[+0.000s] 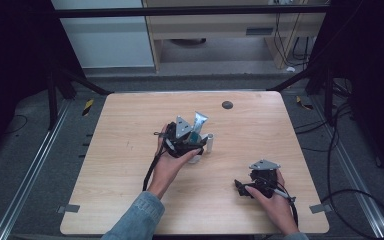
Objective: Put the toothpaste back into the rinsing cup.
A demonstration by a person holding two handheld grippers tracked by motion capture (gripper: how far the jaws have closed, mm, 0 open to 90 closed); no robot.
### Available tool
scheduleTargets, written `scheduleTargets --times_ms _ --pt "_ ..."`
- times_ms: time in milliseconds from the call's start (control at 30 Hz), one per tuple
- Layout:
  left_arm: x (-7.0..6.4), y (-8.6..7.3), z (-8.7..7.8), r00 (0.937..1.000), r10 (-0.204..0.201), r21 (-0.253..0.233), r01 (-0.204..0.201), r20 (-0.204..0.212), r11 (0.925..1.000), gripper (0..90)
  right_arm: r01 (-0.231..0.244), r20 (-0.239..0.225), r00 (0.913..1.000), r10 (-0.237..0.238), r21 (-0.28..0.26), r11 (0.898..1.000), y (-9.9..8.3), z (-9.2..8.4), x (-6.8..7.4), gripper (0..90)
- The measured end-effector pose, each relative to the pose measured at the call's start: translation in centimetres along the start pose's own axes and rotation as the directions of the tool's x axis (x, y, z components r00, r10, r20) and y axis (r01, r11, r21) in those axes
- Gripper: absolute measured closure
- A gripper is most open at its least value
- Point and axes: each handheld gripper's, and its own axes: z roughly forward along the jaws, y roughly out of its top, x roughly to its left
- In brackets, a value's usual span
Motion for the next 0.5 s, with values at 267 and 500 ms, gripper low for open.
scheduleTargets --times_ms 267,500 --pt "-0.2 0.2 -0.9 0.9980 -0.024 0.009 0.024 0.058 0.9997 7.6 0.000 0.000 1.0000 0.000 0.000 1.000 0.0 0.0 0.0 0.6" --pt "-0.7 0.2 -1.8 0.9963 -0.013 0.026 0.011 0.085 0.9996 6.1 0.000 0.000 1.0000 0.000 0.000 1.000 0.0 0.0 0.0 0.7"
